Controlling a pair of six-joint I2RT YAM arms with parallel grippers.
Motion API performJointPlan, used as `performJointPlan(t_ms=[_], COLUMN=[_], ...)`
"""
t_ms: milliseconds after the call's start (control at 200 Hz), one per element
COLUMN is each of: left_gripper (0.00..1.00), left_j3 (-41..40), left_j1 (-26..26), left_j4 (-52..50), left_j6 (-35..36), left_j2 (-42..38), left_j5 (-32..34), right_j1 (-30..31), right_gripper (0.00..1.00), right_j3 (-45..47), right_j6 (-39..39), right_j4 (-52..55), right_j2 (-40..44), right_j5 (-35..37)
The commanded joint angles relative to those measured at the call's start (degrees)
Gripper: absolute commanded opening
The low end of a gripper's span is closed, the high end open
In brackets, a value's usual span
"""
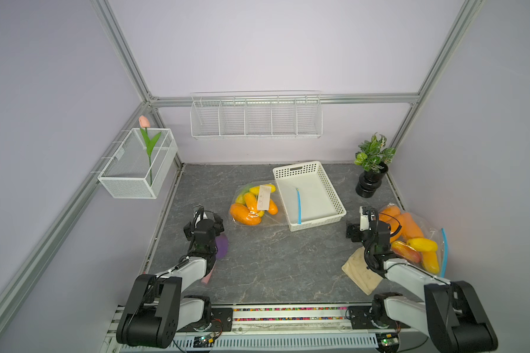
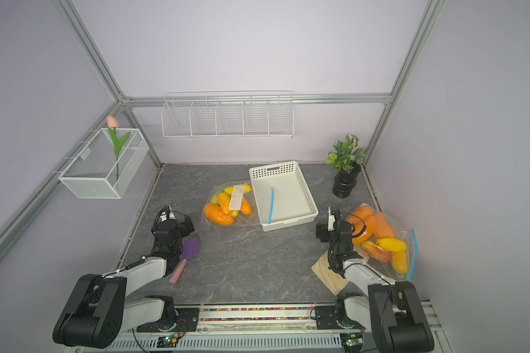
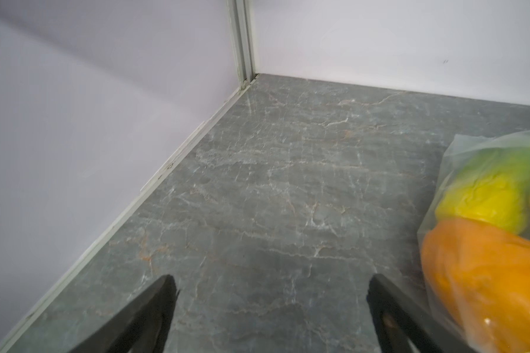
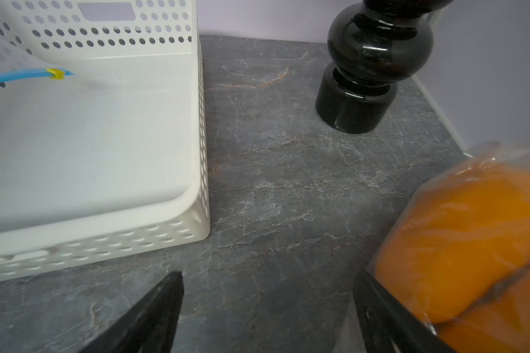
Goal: Place the mango in a zip-top bag and seal the zipper
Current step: Reset both arms
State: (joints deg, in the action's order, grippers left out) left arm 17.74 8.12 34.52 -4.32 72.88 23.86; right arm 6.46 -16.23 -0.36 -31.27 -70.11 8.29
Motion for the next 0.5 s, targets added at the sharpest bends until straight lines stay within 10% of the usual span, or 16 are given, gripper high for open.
performJointPlan(t_ms=[0, 95, 170, 495], left_gripper=[1.0, 1.0, 1.0, 1.0], left_j3=[1.3, -2.0, 1.4, 6.5], left_j1=[-1.2, -1.9, -2.3, -3.9], left_j4=[11.5, 34.0, 15.5, 10.4], left_j6=[6.1, 7.0, 4.9, 3.9], left_j2=[5.3, 18.2, 11.2, 14.0], left_j5=[-10.3, -8.7, -10.4, -11.3], right_j1=[-0.2, -0.2, -0.3, -4.4], right_gripper=[0.89, 0.89, 0.89, 0.89], right_j3=[-3.6, -7.3, -8.5, -4.8], right_j6=[-3.7, -5.1, -6.2, -5.2], right_j4=[-8.0, -4.0, -2.8, -14.3], right_j2=[-4.3, -7.3, -8.2, -11.7], right_j5=[-3.7, -4.7, -5.9, -6.9])
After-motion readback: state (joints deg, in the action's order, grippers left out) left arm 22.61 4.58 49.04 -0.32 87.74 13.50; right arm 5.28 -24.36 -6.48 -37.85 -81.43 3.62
